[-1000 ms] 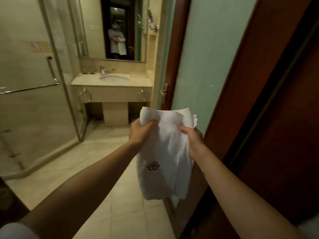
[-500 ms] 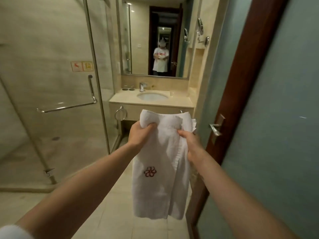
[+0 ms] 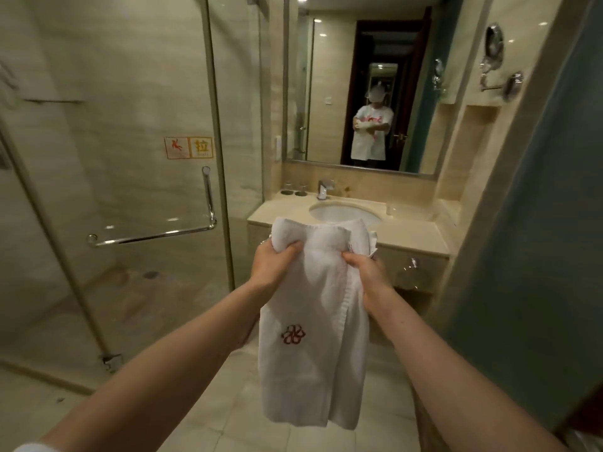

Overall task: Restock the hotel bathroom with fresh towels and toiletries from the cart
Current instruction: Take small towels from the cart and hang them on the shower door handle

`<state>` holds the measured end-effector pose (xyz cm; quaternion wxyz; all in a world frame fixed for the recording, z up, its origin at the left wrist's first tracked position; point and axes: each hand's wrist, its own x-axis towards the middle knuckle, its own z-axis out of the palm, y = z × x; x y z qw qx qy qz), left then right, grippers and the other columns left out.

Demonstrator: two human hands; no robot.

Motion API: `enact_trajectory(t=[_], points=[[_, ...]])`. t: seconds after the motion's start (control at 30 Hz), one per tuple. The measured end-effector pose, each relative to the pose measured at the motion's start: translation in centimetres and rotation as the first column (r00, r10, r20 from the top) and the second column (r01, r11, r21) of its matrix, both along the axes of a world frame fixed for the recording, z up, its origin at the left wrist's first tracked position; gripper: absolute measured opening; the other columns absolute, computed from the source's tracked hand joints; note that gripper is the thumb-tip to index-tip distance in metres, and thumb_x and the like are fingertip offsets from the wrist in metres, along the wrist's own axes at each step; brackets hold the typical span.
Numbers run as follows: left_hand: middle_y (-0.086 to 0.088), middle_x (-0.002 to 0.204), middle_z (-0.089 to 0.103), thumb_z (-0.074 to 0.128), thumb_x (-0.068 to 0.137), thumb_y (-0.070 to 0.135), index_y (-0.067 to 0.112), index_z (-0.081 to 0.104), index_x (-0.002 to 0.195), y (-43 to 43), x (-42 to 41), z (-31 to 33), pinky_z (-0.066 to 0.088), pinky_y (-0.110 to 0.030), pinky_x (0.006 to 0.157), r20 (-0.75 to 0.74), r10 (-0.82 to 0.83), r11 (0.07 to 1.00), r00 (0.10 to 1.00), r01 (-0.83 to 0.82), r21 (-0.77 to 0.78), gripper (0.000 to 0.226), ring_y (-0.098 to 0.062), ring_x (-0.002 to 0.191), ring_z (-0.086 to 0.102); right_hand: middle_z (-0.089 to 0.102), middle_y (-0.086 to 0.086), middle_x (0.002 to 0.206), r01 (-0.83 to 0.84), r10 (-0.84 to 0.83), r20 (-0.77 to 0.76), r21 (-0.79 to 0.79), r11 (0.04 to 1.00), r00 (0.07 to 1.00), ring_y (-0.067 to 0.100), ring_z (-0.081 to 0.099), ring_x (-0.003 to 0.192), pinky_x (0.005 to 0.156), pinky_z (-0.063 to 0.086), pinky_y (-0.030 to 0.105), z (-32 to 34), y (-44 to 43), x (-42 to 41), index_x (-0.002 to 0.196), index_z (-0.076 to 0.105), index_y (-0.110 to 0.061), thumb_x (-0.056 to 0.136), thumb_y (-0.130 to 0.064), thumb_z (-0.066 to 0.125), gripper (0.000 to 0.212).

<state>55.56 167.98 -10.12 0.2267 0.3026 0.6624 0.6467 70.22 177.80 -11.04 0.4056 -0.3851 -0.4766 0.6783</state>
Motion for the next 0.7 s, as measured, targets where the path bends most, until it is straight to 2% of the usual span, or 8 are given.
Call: enact_trajectory(t=[0.2,0.37,0.53,0.7], points=[[0.0,0.092,0.071,0.07,0.083,0.033,0.02,0.068,0.097,10.6,-6.6,0.0,0.057,-0.037,0.079,0.013,0.102,0.993,0.995,-0.101,-0.066,0.018,-0.018,0.088,0.067,0.074,0.017,0.102,-0.136,0.136,0.019,-0.029,0.99,0.99,0.034,0.072,0.093,0.077,0.06,0.042,0.3,12.0,-7.1,0.112,0.068,-0.007,0.085,-0.004,0.066,0.028],[0.001,0.086,0.071,0.068,0.085,0.028,0.021,0.066,0.086,17.0,-10.6,-0.1,0.057,-0.034,0.074,0.027,0.156,0.985,0.987,-0.153,-0.083,0.007,-0.018,0.084,0.068,0.073,0.019,0.105,-0.19,0.192,0.051,-0.046,0.981,0.98,0.036,0.07,0.097,0.085,0.058,0.046,-0.2,19.5,-12.1,0.114,0.068,-0.003,0.085,-0.004,0.065,0.03],[0.003,0.092,0.069,0.067,0.087,0.03,0.023,0.065,0.093,24.3,-15.7,-0.7,0.055,-0.031,0.073,0.015,0.159,0.983,0.987,-0.157,-0.095,0.01,-0.016,0.087,0.066,0.073,0.017,0.104,-0.194,0.197,0.06,-0.054,0.979,0.979,0.035,0.07,0.096,0.085,0.058,0.044,-0.9,27.2,-17.7,0.112,0.067,-0.005,0.085,-0.004,0.066,0.027],[0.004,0.091,0.065,0.065,0.089,0.032,0.025,0.059,0.089,32.8,-23.1,-1.8,0.05,-0.026,0.065,0.04,0.153,0.984,0.987,-0.148,-0.101,0.009,-0.013,0.084,0.062,0.073,0.016,0.106,-0.21,0.215,0.055,-0.076,0.975,0.975,0.034,0.07,0.098,0.085,0.058,0.042,-2.3,36.0,-25.5,0.114,0.067,-0.004,0.085,-0.005,0.065,0.029]])
